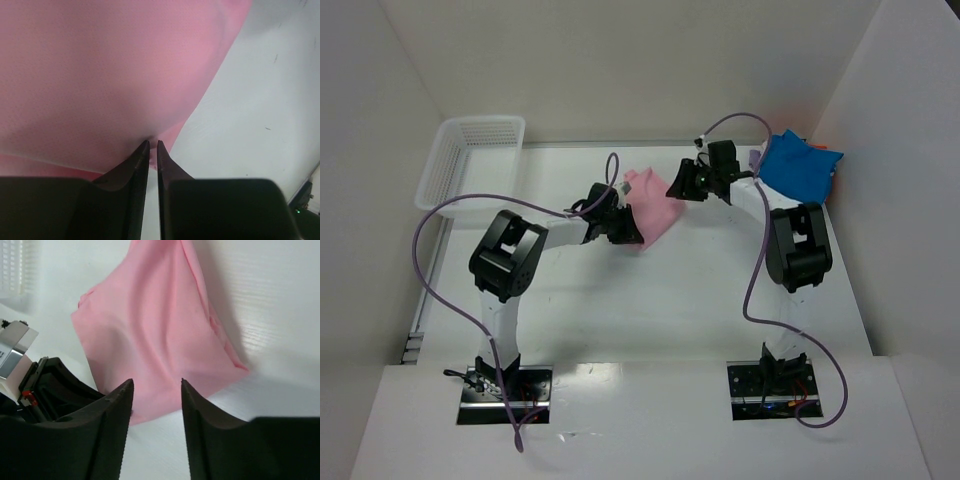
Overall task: Fold and stack the t-shirts
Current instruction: Fold the long partially folded tshirt into a neat square, then put the neatly folded tshirt into the corner of the board with the right arm
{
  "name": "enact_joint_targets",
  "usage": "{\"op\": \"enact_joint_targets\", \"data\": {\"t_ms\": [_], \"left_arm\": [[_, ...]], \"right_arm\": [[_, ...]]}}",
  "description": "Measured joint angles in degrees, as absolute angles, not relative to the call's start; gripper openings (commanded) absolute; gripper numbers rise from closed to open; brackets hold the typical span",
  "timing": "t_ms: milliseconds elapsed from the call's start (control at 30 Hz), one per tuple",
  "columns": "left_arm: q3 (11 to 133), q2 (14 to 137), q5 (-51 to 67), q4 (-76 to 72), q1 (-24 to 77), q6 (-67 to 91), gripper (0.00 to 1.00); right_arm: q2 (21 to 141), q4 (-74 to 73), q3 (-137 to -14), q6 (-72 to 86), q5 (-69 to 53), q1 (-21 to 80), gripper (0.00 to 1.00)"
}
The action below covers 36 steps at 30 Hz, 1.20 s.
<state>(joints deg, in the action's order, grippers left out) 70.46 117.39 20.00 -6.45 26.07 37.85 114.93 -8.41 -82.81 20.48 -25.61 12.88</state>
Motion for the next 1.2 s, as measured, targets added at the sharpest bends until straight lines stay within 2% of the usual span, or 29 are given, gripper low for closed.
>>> {"op": "enact_joint_targets", "data": {"t_ms": [400, 600, 833, 967, 1033, 1167, 1200], "left_arm": [[69.5, 112.1, 10.0, 5.8, 26.0, 36.8, 0.16], [67.3, 108.6, 6.4, 11.6, 24.1, 34.4, 0.16], [66.6, 106.7, 2.3, 16.0, 21.1, 32.4, 0.2], [66.6, 106.1, 2.1, 16.7, 20.7, 31.1, 0.32], [66.6, 105.7, 2.2, 17.0, 20.7, 30.0, 0.46], [66.9, 103.5, 2.9, 17.8, 20.7, 27.8, 0.68], [67.2, 102.6, 3.3, 17.9, 20.7, 27.2, 0.7]], "right_arm": [[114.8, -8.9, -84.8, 20.0, -23.1, 10.7, 0.6], [114.8, -8.9, -84.5, 19.9, -23.5, 10.7, 0.6], [114.8, -7.2, -78.0, 21.2, -25.9, 10.7, 0.62], [114.5, -6.8, -74.1, 22.2, -26.9, 10.8, 0.68], [114.1, -6.4, -72.8, 22.8, -27.1, 10.9, 0.75], [112.6, -4.2, -70.3, 24.4, -28.1, 11.8, 0.9], [112.4, -3.3, -69.8, 25.0, -28.6, 12.1, 0.93]]}}
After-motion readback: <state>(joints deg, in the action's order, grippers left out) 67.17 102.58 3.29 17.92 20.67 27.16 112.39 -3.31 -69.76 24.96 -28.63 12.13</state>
